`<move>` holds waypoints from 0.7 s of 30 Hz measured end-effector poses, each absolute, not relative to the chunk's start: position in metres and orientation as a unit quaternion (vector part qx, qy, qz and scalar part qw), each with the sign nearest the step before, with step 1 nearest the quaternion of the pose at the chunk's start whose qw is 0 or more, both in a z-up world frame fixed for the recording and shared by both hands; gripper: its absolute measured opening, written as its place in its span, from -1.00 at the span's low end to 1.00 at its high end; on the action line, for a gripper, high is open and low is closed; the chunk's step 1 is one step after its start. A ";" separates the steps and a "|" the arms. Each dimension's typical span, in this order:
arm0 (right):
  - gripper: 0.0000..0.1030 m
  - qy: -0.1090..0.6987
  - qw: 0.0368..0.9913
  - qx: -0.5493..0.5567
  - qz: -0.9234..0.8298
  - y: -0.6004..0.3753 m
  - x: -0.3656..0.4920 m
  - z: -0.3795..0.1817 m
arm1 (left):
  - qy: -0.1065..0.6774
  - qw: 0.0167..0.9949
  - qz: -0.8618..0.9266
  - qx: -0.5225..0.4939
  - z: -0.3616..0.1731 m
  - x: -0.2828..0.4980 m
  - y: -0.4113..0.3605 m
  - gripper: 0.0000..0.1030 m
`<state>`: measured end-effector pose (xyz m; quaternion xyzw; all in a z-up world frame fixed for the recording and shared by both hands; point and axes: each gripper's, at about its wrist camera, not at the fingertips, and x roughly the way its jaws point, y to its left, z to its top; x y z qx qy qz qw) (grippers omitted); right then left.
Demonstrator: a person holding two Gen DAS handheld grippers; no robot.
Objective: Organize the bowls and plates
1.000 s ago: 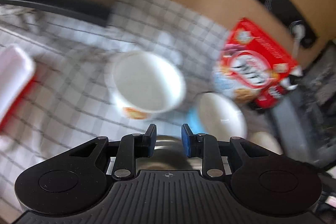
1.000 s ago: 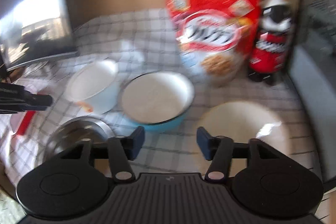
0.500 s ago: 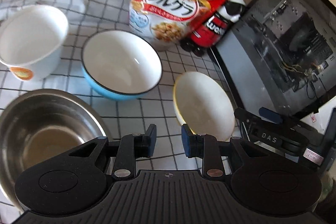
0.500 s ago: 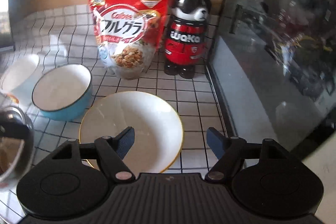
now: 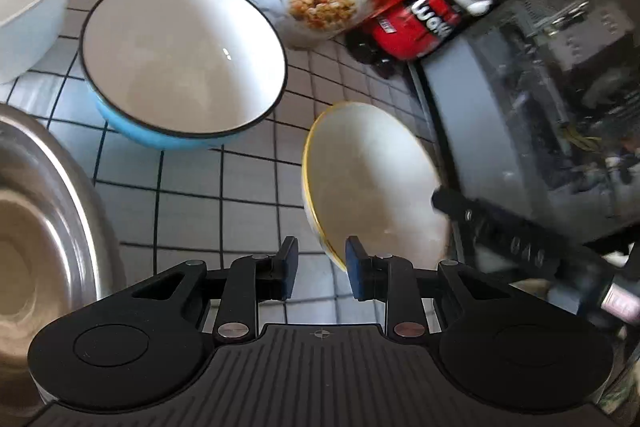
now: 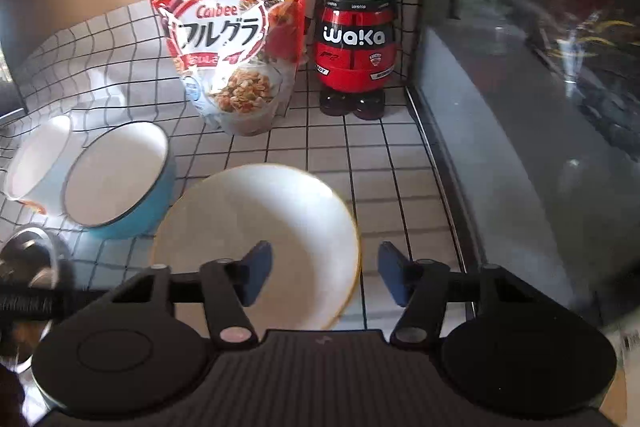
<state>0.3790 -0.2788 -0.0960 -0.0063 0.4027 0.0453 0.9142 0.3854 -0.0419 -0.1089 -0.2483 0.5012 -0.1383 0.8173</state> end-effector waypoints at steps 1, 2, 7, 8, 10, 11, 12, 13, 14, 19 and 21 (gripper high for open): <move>0.13 0.408 0.912 -0.004 0.049 -0.281 0.388 -0.099 | 0.505 0.816 -0.128 -0.249 -0.111 0.389 -0.046 -0.45; 0.13 0.411 0.910 -0.001 0.057 -0.282 0.397 -0.103 | 0.508 0.813 -0.123 -0.255 -0.113 0.393 -0.050 -0.45; 0.13 0.423 0.902 0.002 0.082 -0.289 0.430 -0.122 | 0.518 0.813 -0.097 -0.248 -0.122 0.408 -0.069 -0.45; 0.13 0.430 0.899 0.008 0.086 -0.292 0.435 -0.125 | 0.521 0.812 -0.097 -0.244 -0.124 0.410 -0.072 -0.46; 0.02 0.448 0.887 0.025 0.105 -0.297 0.441 -0.131 | 0.526 0.811 -0.096 -0.238 -0.127 0.413 -0.074 -0.48; -0.20 0.459 0.880 0.033 0.120 -0.299 0.444 -0.134 | 0.527 0.812 -0.097 -0.233 -0.128 0.414 -0.076 -0.50; -0.29 0.464 0.875 0.037 0.131 -0.300 0.445 -0.136 | 0.527 0.813 -0.096 -0.229 -0.129 0.414 -0.075 -0.58; -0.29 0.463 0.875 0.035 0.133 -0.300 0.443 -0.136 | 0.527 0.812 -0.094 -0.231 -0.129 0.412 -0.073 -0.66; -0.30 0.464 0.875 0.033 0.137 -0.300 0.442 -0.135 | 0.528 0.809 -0.094 -0.240 -0.129 0.410 -0.071 -0.66; -0.30 0.480 0.861 0.040 0.164 -0.298 0.425 -0.135 | 0.527 0.814 -0.102 -0.222 -0.122 0.390 -0.063 -0.66; -0.30 0.492 0.850 0.044 0.181 -0.292 0.416 -0.134 | 0.533 0.813 -0.103 -0.211 -0.120 0.378 -0.058 -0.66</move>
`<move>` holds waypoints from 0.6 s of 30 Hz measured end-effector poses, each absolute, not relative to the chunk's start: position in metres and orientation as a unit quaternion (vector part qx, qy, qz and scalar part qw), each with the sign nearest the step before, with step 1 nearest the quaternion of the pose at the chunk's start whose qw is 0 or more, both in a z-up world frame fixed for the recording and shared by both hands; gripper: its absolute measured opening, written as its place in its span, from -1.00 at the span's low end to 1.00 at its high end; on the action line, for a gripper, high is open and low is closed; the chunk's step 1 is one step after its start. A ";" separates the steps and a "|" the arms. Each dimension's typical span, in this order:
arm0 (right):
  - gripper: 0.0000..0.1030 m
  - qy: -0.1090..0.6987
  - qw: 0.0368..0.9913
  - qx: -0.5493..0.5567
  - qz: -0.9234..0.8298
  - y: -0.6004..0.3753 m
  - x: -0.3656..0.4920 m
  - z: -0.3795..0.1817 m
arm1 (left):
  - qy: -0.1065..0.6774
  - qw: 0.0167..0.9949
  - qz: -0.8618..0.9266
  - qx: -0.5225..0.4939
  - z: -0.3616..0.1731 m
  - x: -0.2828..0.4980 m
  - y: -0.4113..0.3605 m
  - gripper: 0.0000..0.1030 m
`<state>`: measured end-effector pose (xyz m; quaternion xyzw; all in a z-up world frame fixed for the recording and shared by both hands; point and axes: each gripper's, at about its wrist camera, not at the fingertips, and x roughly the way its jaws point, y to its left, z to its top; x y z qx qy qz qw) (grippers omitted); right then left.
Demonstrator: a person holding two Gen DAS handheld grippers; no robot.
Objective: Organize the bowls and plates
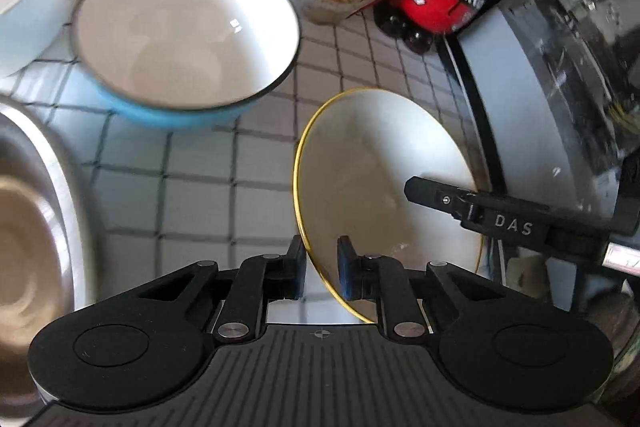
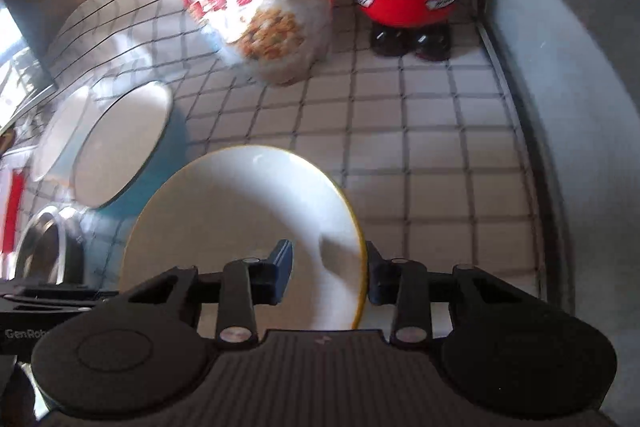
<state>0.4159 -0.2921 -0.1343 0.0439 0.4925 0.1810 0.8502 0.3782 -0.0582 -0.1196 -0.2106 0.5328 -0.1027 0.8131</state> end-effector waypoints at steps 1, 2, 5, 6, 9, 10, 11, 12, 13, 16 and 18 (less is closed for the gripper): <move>-0.30 0.495 0.847 0.040 0.190 -0.287 0.409 -0.134 | 0.536 0.811 -0.103 -0.209 -0.119 0.371 -0.053 -0.66; -0.30 0.498 0.844 0.038 0.196 -0.282 0.403 -0.134 | 0.539 0.809 -0.103 -0.210 -0.120 0.365 -0.048 -0.66; -0.30 0.506 0.835 0.040 0.214 -0.270 0.386 -0.134 | 0.547 0.803 -0.100 -0.216 -0.120 0.346 -0.031 -0.65; -0.30 0.509 0.832 0.044 0.218 -0.268 0.382 -0.134 | 0.550 0.801 -0.099 -0.217 -0.120 0.341 -0.026 -0.65; -0.30 0.516 0.825 0.042 0.225 -0.258 0.370 -0.134 | 0.551 0.798 -0.095 -0.224 -0.121 0.333 -0.015 -0.65; -0.29 0.517 0.824 0.039 0.228 -0.254 0.366 -0.134 | 0.551 0.798 -0.094 -0.227 -0.121 0.331 -0.011 -0.66; -0.30 0.518 0.823 0.039 0.230 -0.251 0.363 -0.134 | 0.550 0.798 -0.093 -0.228 -0.121 0.328 -0.008 -0.65; -0.29 0.519 0.822 0.038 0.231 -0.250 0.361 -0.134 | 0.549 0.798 -0.091 -0.230 -0.121 0.327 -0.005 -0.66; -0.29 0.520 0.822 0.037 0.232 -0.249 0.359 -0.133 | 0.548 0.799 -0.089 -0.232 -0.121 0.326 -0.002 -0.65; -0.29 0.521 0.821 0.035 0.229 -0.243 0.358 -0.133 | 0.546 0.799 -0.085 -0.237 -0.121 0.325 0.001 -0.65; -0.29 0.519 0.823 0.031 0.227 -0.241 0.358 -0.134 | 0.546 0.800 -0.086 -0.233 -0.120 0.324 0.001 -0.65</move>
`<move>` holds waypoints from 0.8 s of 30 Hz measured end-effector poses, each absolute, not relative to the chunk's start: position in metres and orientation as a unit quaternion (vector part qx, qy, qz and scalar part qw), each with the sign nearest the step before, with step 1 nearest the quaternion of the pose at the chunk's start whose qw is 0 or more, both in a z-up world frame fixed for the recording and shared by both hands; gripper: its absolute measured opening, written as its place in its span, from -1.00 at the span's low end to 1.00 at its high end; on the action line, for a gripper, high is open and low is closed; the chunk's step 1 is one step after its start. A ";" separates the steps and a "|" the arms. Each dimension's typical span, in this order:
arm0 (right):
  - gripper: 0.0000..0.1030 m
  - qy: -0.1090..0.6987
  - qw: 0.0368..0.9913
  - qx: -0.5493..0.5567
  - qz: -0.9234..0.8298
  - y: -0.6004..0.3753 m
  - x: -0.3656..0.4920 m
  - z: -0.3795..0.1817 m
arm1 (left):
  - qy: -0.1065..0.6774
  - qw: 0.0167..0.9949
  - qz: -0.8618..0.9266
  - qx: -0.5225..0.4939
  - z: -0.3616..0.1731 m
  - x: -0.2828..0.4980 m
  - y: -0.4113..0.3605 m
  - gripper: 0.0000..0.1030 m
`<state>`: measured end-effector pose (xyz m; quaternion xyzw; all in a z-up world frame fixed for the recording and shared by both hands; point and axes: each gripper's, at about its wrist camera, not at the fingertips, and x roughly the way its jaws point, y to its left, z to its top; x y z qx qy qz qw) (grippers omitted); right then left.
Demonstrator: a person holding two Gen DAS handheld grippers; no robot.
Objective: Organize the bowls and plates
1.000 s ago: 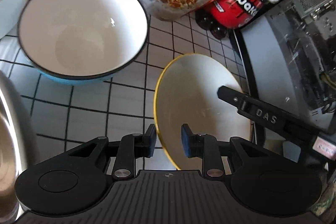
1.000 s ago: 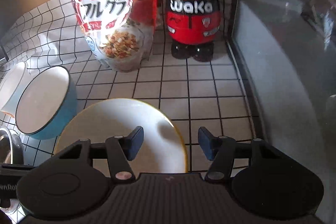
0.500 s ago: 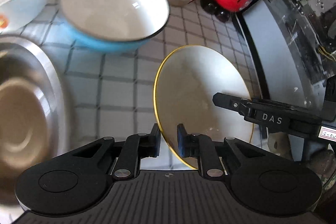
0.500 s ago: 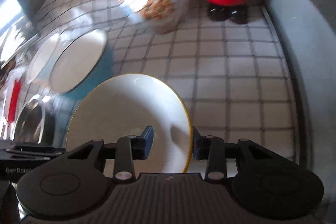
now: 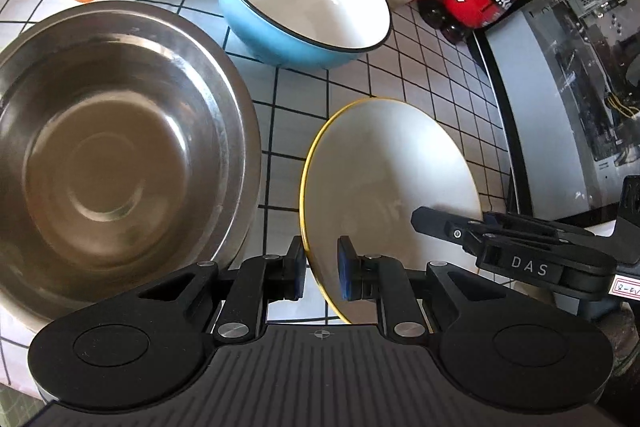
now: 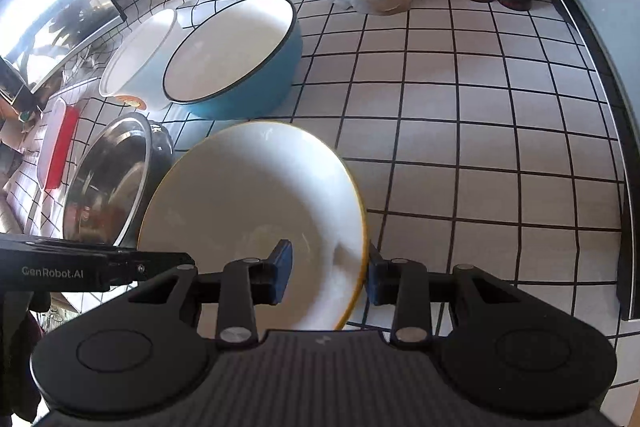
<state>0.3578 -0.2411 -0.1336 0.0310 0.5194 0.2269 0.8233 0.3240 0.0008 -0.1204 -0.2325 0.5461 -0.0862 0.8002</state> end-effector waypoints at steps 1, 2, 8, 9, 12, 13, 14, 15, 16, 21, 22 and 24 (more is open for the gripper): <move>-0.29 0.519 0.824 0.030 0.226 -0.240 0.357 -0.134 | 0.545 0.801 -0.087 -0.231 -0.120 0.324 0.000 -0.65; -0.29 0.519 0.824 0.029 0.225 -0.241 0.357 -0.134 | 0.545 0.801 -0.087 -0.231 -0.120 0.325 0.000 -0.65; -0.29 0.522 0.823 0.028 0.223 -0.243 0.352 -0.134 | 0.540 0.806 -0.087 -0.225 -0.119 0.324 -0.002 -0.64; -0.29 0.522 0.823 0.027 0.224 -0.243 0.352 -0.134 | 0.540 0.807 -0.087 -0.223 -0.119 0.324 -0.002 -0.64; -0.29 0.519 0.823 0.023 0.231 -0.244 0.352 -0.131 | 0.543 0.807 -0.078 -0.218 -0.116 0.324 -0.004 -0.65; -0.29 0.513 0.826 0.020 0.231 -0.245 0.352 -0.127 | 0.542 0.811 -0.074 -0.207 -0.112 0.323 -0.006 -0.64; -0.29 0.506 0.831 0.018 0.231 -0.247 0.352 -0.123 | 0.542 0.814 -0.072 -0.196 -0.108 0.322 -0.008 -0.63; -0.28 0.499 0.835 0.014 0.229 -0.249 0.353 -0.119 | 0.542 0.816 -0.070 -0.190 -0.102 0.321 -0.008 -0.58; -0.28 0.491 0.841 0.011 0.227 -0.251 0.353 -0.113 | 0.540 0.818 -0.070 -0.187 -0.095 0.321 -0.007 -0.49; -0.27 0.447 0.871 0.013 0.206 -0.261 0.368 -0.081 | 0.488 0.835 -0.084 -0.238 -0.055 0.323 0.020 -0.45; -0.26 0.441 0.874 0.016 0.203 -0.261 0.372 -0.076 | 0.470 0.844 -0.079 -0.247 -0.046 0.327 0.028 -0.46; -0.18 0.437 0.879 0.020 0.190 -0.256 0.387 -0.066 | 0.443 0.860 -0.058 -0.246 -0.036 0.340 0.041 -0.45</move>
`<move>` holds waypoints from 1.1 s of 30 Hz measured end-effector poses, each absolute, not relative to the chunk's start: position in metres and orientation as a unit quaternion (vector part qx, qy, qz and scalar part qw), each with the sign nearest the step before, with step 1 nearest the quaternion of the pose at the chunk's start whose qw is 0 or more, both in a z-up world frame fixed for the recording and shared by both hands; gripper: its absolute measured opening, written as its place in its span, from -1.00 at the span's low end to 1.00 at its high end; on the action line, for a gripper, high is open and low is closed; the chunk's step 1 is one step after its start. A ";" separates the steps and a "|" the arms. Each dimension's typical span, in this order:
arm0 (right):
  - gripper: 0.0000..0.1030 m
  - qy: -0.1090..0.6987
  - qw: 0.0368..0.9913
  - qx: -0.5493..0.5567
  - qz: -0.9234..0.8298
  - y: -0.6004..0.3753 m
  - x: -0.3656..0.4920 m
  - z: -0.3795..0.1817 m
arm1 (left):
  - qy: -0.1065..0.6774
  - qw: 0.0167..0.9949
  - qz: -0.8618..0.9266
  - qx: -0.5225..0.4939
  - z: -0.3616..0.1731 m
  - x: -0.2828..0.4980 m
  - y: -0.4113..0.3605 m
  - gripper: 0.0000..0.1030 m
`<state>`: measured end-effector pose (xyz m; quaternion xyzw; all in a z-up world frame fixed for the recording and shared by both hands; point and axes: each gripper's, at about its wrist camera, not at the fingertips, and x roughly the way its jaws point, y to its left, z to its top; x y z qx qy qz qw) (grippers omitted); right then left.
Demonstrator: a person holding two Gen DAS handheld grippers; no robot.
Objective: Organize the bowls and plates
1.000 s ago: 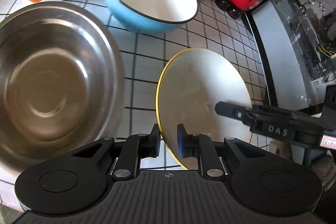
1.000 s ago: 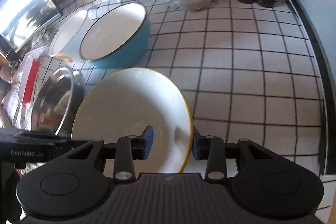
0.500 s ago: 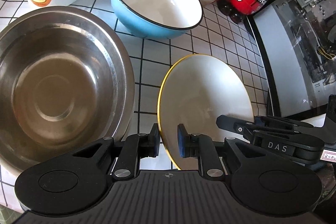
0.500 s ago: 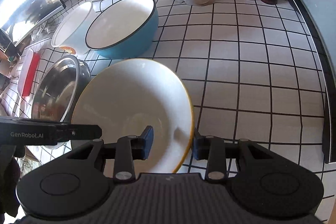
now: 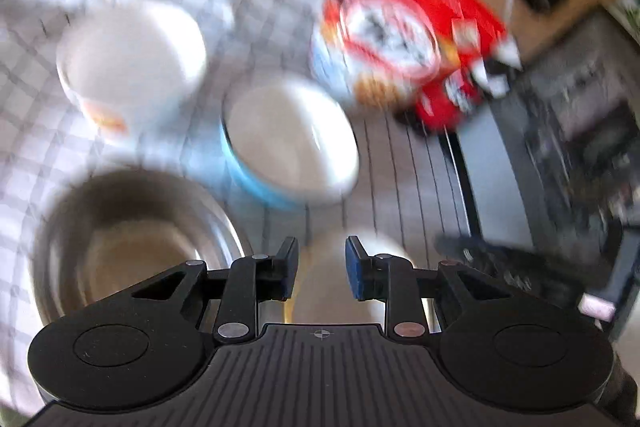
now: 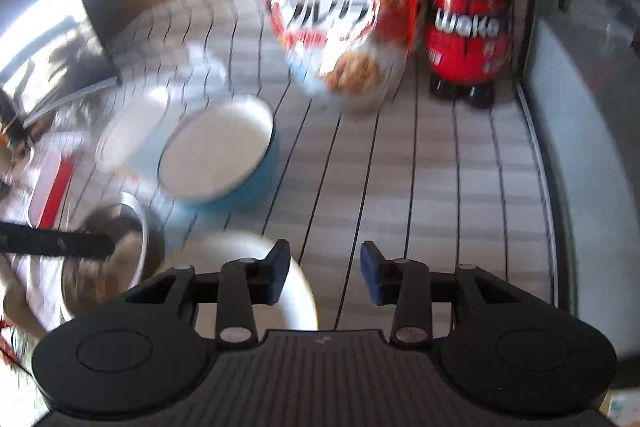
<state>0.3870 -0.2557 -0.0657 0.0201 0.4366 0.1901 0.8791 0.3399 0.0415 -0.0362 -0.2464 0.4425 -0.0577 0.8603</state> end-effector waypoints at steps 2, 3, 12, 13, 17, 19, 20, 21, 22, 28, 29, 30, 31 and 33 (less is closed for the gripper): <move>-0.15 0.435 0.879 0.024 0.193 -0.248 0.401 -0.059 | 0.429 0.870 -0.025 -0.242 -0.034 0.359 0.054 -0.46; -0.07 0.436 0.878 0.024 0.196 -0.244 0.407 -0.056 | 0.429 0.870 -0.015 -0.241 -0.035 0.370 0.061 -0.45; 0.37 0.456 0.871 -0.031 0.183 -0.181 0.452 -0.064 | 0.479 0.849 0.027 -0.219 -0.077 0.438 0.082 -0.45; 0.39 0.455 0.871 -0.030 0.182 -0.178 0.457 -0.066 | 0.485 0.846 0.023 -0.221 -0.081 0.442 0.085 -0.45; 0.41 0.472 0.857 -0.014 0.206 -0.161 0.486 -0.083 | 0.498 0.836 0.020 -0.230 -0.097 0.456 0.091 -0.45; 0.41 0.497 0.844 -0.002 0.201 -0.154 0.502 -0.100 | 0.505 0.831 0.023 -0.231 -0.105 0.463 0.091 -0.45; 0.41 0.507 0.840 -0.001 0.195 -0.150 0.508 -0.108 | 0.509 0.829 0.020 -0.232 -0.109 0.465 0.090 -0.49; 0.40 0.514 0.835 0.001 0.197 -0.147 0.512 -0.116 | 0.510 0.827 0.014 -0.234 -0.111 0.468 0.089 -0.59; 0.38 0.526 0.827 0.008 0.198 -0.144 0.518 -0.125 | 0.511 0.826 0.006 -0.236 -0.113 0.471 0.087 -0.59; -0.52 0.572 0.784 0.064 0.231 -0.143 0.526 -0.153 | 0.521 0.826 -0.013 -0.215 -0.114 0.486 0.072 -0.34; -0.51 0.568 0.789 0.055 0.226 -0.144 0.524 -0.152 | 0.524 0.825 -0.020 -0.213 -0.114 0.487 0.070 -0.34; -0.51 0.564 0.794 0.045 0.221 -0.147 0.522 -0.150 | 0.527 0.823 -0.029 -0.210 -0.114 0.488 0.066 -0.34; -0.51 0.563 0.797 0.043 0.216 -0.153 0.521 -0.150 | 0.531 0.821 -0.037 -0.206 -0.114 0.489 0.061 -0.34; -0.51 0.568 0.795 0.053 0.208 -0.167 0.520 -0.148 | 0.537 0.818 -0.054 -0.199 -0.115 0.490 0.049 -0.34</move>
